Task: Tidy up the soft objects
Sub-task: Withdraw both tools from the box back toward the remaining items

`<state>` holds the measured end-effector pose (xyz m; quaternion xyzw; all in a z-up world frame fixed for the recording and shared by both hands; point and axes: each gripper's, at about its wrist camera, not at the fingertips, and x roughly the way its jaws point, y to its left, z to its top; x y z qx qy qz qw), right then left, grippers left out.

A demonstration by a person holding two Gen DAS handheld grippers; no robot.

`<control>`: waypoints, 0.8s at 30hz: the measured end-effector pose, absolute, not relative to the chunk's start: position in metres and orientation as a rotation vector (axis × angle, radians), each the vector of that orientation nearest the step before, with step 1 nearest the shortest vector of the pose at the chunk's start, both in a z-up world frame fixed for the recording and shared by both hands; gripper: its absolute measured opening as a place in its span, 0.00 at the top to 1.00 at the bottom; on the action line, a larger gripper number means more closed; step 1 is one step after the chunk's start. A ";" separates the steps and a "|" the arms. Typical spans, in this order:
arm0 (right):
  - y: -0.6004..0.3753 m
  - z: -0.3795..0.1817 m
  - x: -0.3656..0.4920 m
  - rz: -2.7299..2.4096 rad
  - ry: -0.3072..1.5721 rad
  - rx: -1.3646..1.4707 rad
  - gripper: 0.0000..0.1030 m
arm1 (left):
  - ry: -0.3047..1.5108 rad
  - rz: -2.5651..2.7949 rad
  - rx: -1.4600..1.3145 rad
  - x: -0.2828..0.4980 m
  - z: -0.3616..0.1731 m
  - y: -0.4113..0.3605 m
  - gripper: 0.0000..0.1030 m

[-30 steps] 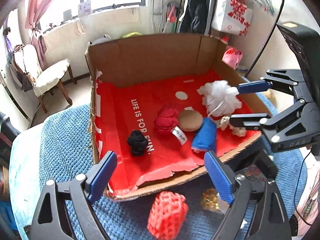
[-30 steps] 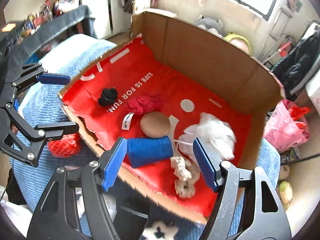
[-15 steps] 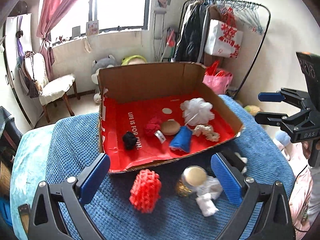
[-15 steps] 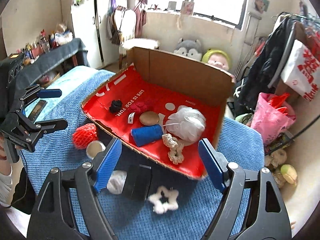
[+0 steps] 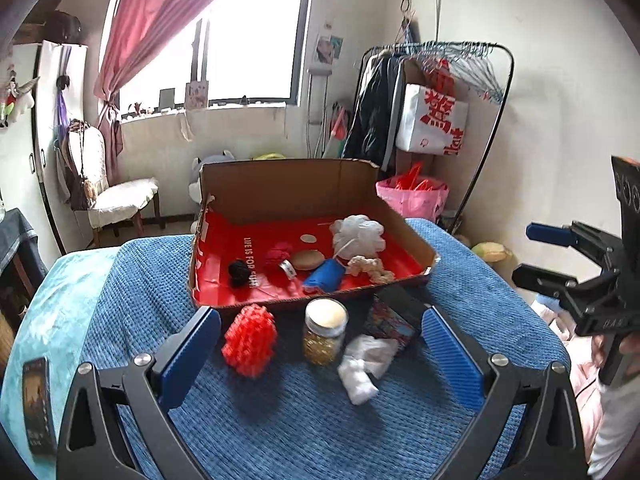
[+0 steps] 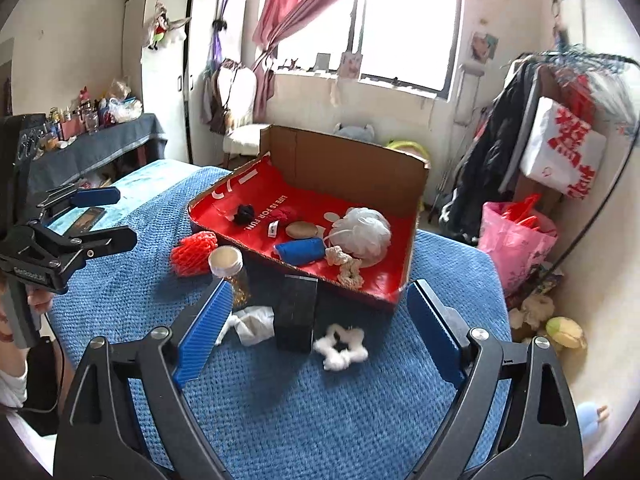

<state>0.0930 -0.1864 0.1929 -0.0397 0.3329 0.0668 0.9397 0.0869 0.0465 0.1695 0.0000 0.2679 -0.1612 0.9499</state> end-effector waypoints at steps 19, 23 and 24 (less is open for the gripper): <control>-0.186 0.099 0.025 -0.028 0.649 0.105 0.06 | 0.533 -0.252 -0.023 0.043 0.090 0.021 0.00; -0.188 0.077 0.028 -0.029 0.697 0.141 0.06 | 0.587 -0.249 -0.028 0.047 0.071 0.019 0.00; -0.188 0.072 0.029 -0.033 0.709 0.139 0.06 | 0.595 -0.246 -0.025 0.047 0.068 0.018 0.00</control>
